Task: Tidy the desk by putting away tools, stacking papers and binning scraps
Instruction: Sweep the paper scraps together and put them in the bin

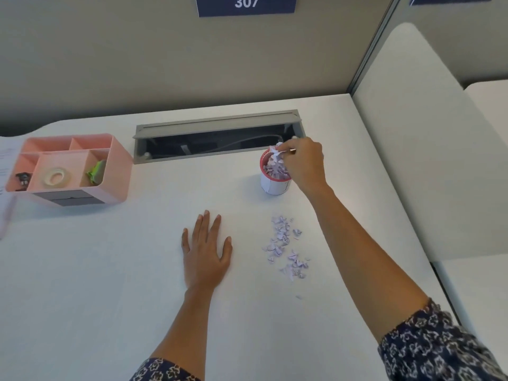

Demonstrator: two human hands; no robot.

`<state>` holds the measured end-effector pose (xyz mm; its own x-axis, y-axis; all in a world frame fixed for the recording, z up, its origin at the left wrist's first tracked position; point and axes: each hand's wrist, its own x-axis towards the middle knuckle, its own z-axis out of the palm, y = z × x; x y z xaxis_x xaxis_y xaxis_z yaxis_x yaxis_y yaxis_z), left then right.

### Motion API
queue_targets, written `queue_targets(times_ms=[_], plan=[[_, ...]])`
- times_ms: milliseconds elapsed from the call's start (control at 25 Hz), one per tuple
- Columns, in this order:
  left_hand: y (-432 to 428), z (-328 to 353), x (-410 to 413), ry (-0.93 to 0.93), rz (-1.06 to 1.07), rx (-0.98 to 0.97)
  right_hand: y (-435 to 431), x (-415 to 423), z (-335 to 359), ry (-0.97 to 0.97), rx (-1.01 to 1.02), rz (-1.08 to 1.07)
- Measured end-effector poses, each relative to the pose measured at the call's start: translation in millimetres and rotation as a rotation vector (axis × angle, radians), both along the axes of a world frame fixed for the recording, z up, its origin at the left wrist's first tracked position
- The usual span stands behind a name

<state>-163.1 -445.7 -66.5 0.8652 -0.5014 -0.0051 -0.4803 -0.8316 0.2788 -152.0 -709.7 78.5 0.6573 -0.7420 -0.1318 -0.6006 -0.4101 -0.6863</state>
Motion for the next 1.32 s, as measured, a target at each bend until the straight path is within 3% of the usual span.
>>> queue_targets(times_ms=[160, 320, 440, 560, 680, 800, 1080, 1320], plan=[[0.1, 0.0, -0.1, 0.0, 0.0, 0.005, 0.9, 16.6, -7.8, 0.29, -0.087, 0.145], [0.2, 0.7, -0.2, 0.006, 0.0, 0.005, 0.1, -4.0, -5.2, 0.063, 0.012, 0.08], [0.1, 1.0, 0.1, 0.012, -0.002, -0.005, -2.2, -35.6, -2.0, -0.207, -0.076, -0.094], [0.4, 0.4, 0.1, 0.012, -0.001, 0.004, 3.1, -71.3, -29.5, -0.192, -0.072, -0.156], [1.2, -1.2, 0.5, 0.01, -0.006, -0.001, 22.6, -99.1, -81.1, 0.157, 0.052, 0.023], [1.1, -2.2, 0.6, -0.003, -0.009, -0.002, 57.7, -114.1, -116.2, 0.364, -0.072, 0.236], [1.6, -2.1, 0.4, -0.002, -0.015, -0.017, 118.2, -138.5, -129.5, 0.198, -0.347, 0.405], [2.2, -4.1, 0.5, 0.001, -0.014, -0.008, 111.2, -177.5, -126.7, 0.085, -0.543, 0.525]])
